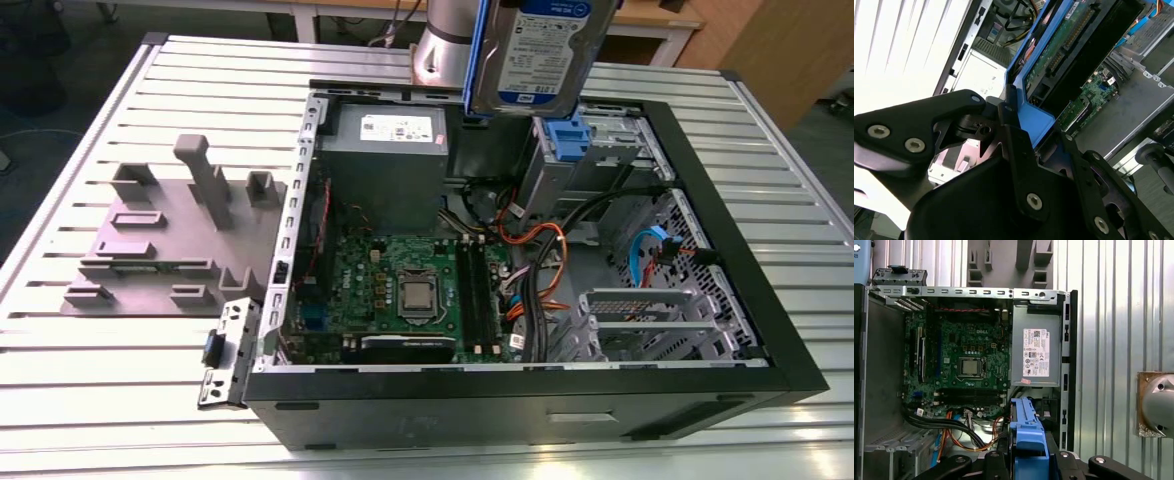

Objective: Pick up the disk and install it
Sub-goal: 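Pick up the disk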

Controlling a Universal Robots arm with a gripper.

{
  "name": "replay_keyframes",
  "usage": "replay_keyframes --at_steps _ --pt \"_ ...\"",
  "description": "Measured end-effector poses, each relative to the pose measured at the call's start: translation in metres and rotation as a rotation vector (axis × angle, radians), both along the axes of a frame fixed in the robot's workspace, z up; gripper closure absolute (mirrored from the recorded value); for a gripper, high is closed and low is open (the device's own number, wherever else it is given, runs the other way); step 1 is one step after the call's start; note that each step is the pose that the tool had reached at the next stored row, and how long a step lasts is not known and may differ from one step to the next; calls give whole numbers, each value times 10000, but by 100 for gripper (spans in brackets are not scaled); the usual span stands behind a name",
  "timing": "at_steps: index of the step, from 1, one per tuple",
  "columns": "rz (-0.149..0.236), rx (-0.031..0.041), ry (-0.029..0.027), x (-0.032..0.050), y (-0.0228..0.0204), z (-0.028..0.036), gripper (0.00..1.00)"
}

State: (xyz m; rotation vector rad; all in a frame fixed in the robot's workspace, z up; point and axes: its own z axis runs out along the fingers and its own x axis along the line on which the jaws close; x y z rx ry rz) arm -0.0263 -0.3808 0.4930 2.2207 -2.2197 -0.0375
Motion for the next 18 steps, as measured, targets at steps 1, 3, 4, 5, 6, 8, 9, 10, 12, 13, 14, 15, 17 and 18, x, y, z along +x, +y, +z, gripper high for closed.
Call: replay_keyframes --at_steps 1,3,4,5,6,8,9,10,12,13,14,15,17,18 --pt "0 -1 0 0 -3 0 64" --pt "2 1 0 -1 -16 -1 64" --pt "0 2 -1 -2 -23 -1 64" --pt "0 1 0 -2 -31 -1 64" --pt "0 1 0 -2 -38 -1 64" --pt "-1 0 -1 -3 -54 -1 64" --pt "0 1 0 -4 -62 -1 64" --pt "0 2 -1 -5 -68 -1 64" --pt "0 1 -1 -5 -80 -1 64" --pt "0 1 -1 -6 -86 -1 64" --pt "-1 2 -1 -6 -92 -1 64" --pt "-1 1 -1 -6 -96 -1 64" --pt "-1 2 -1 -6 -100 -2 64" --pt "0 1 -1 -6 -103 -1 64"
